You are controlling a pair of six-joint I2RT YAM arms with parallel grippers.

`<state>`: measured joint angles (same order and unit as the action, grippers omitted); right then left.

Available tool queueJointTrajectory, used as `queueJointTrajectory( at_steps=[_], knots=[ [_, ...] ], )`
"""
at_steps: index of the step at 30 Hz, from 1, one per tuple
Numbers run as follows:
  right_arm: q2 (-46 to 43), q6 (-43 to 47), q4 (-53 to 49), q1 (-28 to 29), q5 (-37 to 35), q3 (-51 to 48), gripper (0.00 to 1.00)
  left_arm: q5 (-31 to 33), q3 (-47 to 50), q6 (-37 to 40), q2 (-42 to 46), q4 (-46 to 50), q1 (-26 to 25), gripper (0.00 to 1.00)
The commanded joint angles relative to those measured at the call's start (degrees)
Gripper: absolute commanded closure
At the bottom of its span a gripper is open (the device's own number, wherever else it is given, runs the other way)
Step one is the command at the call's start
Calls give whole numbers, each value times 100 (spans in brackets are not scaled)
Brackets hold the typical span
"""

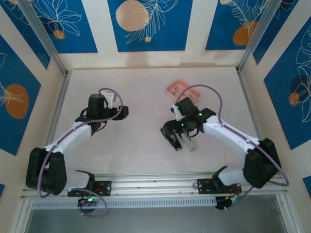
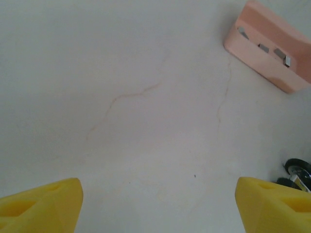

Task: Load the staples into the stapler

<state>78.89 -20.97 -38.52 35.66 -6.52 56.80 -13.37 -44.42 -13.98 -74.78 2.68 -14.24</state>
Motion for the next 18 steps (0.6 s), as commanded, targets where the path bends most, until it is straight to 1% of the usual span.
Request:
queueJointTrajectory(
  at_steps=[1, 9, 18],
  knots=[
    [364, -491, -851, 362, -360, 213, 15, -236, 160, -265, 89, 206, 0, 18],
    [1227, -619, -861, 648, -489, 358, 15, -412, 300, -297, 56, 77, 0, 17],
    [1926, -808, -842, 684, -1061, 670, 20, -541, 215, -270, -37, 107, 0, 17]
  ],
)
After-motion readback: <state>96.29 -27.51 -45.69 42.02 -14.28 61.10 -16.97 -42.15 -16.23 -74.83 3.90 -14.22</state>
